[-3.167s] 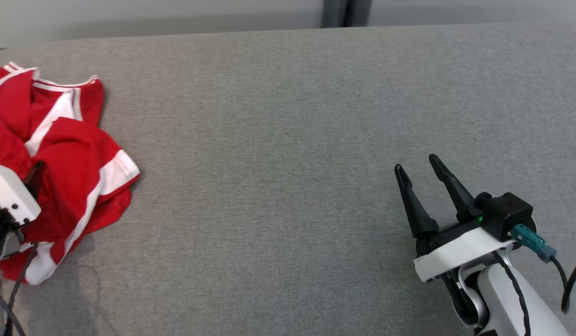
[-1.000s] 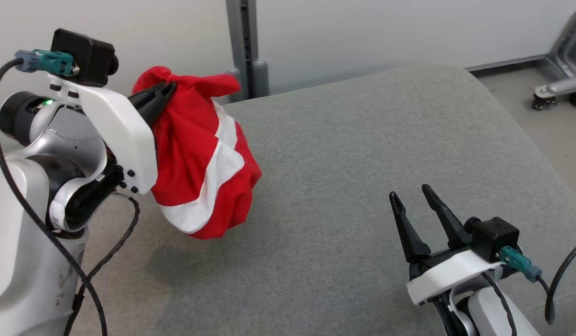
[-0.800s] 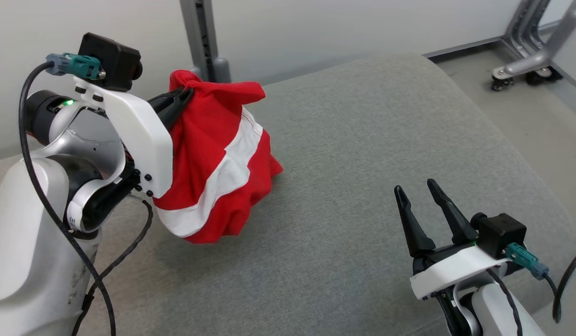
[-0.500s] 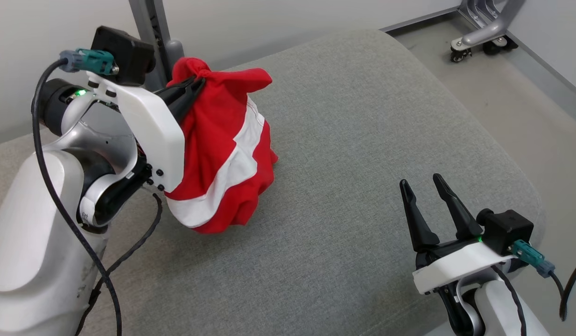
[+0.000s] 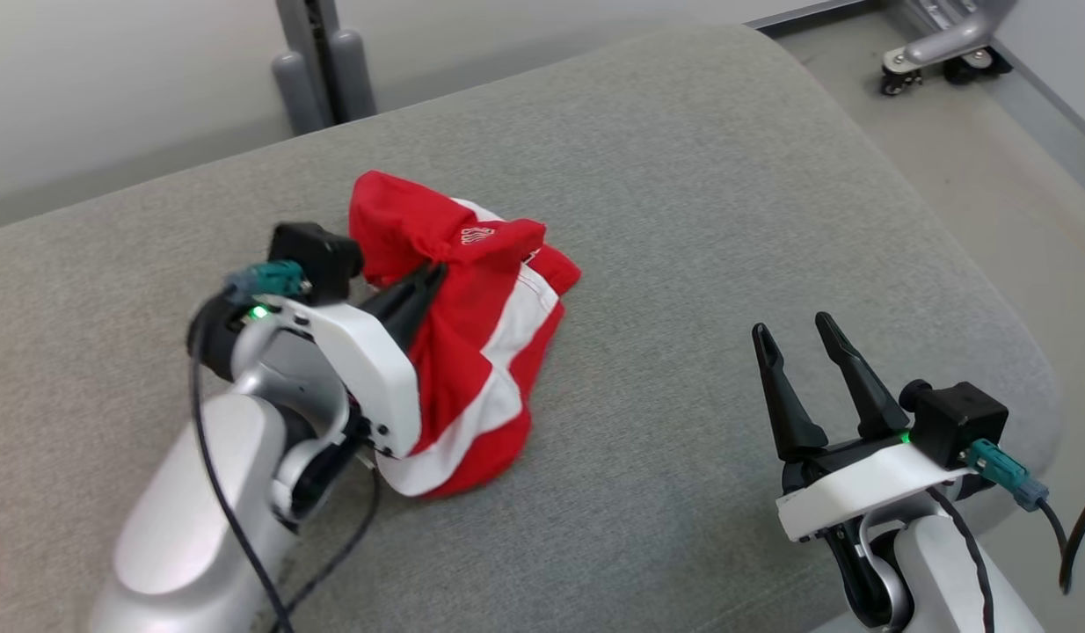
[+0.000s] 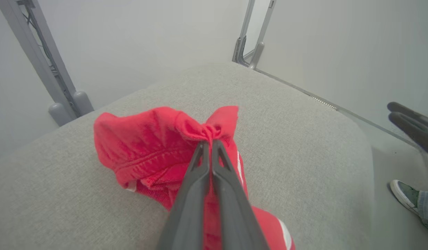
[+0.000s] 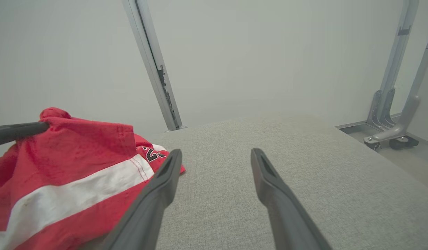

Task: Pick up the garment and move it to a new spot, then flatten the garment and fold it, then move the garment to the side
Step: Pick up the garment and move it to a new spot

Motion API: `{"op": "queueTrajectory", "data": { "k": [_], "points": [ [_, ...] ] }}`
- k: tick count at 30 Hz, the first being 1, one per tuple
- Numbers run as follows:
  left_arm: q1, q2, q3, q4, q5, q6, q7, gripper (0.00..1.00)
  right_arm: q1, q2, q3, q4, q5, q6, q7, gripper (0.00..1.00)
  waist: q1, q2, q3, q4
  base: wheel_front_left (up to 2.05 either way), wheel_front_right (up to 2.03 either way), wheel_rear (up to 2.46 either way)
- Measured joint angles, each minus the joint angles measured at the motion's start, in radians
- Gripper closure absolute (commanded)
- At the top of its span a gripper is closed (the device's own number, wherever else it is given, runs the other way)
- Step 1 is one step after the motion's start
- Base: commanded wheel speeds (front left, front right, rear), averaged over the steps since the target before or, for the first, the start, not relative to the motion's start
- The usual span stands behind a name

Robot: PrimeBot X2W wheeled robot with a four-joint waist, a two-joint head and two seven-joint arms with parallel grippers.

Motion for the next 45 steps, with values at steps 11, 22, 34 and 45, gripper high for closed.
{"op": "queueTrajectory", "data": {
  "k": [11,22,34,45],
  "points": [
    [-0.036,-0.051,-0.071,0.167,0.010,0.000,-0.142,0.00,-0.009,-0.024,0.009,0.002,-0.002,0.000,0.000,0.00,0.0000,0.0000,-0.007,0.072,0.00,0.00,0.00],
    [-0.038,-0.029,-0.046,0.142,-0.014,0.017,-0.228,0.00,-0.004,-0.043,0.003,0.004,-0.003,0.000,0.000,0.00,0.0000,0.0000,-0.034,0.133,0.00,0.00,0.00],
    [0.100,0.066,0.058,-0.040,-0.015,0.128,-0.309,0.00,0.011,-0.076,-0.009,-0.029,0.007,0.000,0.000,0.00,0.0000,0.0000,-0.060,0.221,0.00,0.00,0.00],
    [0.279,0.086,0.136,-0.128,-0.034,0.202,-0.437,0.00,0.041,-0.097,-0.020,-0.040,0.008,0.000,0.000,0.00,0.0000,0.0000,-0.090,0.312,0.00,0.00,0.00]
  ]
}}
